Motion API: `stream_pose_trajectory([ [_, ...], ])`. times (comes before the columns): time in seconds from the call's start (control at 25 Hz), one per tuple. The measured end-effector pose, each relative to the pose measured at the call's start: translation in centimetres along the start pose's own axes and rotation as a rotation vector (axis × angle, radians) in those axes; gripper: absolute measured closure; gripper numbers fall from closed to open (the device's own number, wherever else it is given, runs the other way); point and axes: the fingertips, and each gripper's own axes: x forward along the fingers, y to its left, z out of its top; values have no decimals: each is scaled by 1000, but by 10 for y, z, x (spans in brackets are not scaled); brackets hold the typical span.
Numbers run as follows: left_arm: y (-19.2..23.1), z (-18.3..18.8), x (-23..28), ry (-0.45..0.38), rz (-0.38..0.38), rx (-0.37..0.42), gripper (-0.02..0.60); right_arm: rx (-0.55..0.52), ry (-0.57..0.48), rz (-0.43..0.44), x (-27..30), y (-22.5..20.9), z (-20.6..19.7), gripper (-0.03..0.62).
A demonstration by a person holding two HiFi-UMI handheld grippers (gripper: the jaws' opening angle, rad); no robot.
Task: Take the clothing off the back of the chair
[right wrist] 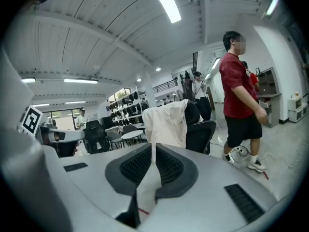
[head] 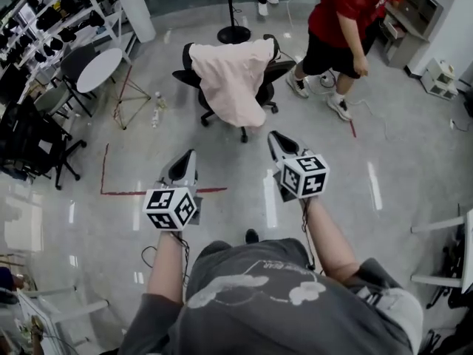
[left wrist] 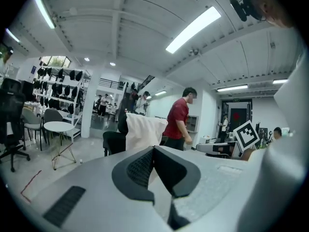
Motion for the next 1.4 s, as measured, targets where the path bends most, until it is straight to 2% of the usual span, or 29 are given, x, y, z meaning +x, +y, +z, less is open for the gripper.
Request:
stream_pose_trajectory([
  [0.04, 0, 1, 3, 2, 3, 0, 583, 15, 0, 8, 3, -3, 1, 576],
  [0.2, 2, 3, 13, 7, 21, 4, 583, 84, 4, 54, 15, -10, -1, 355],
  [0.4, 3, 1, 32, 13, 15, -11, 581, 68, 30, 53, 24, -15, -9, 237],
  [0.72, 19, 19, 71, -11, -31, 17, 581, 18, 58, 22, 62, -21, -2, 194],
  [0.96, 45, 38, 108, -31, -47, 13, 581, 36, 34, -5, 102, -37, 19, 168],
  [1.16, 82, 45, 144, -24, -64, -3, 581, 51, 10, 0, 152, -49, 36, 158],
  [1.4, 121, 66, 189, -37, -112, -28, 581, 84, 58, -17, 212, -68, 49, 154],
])
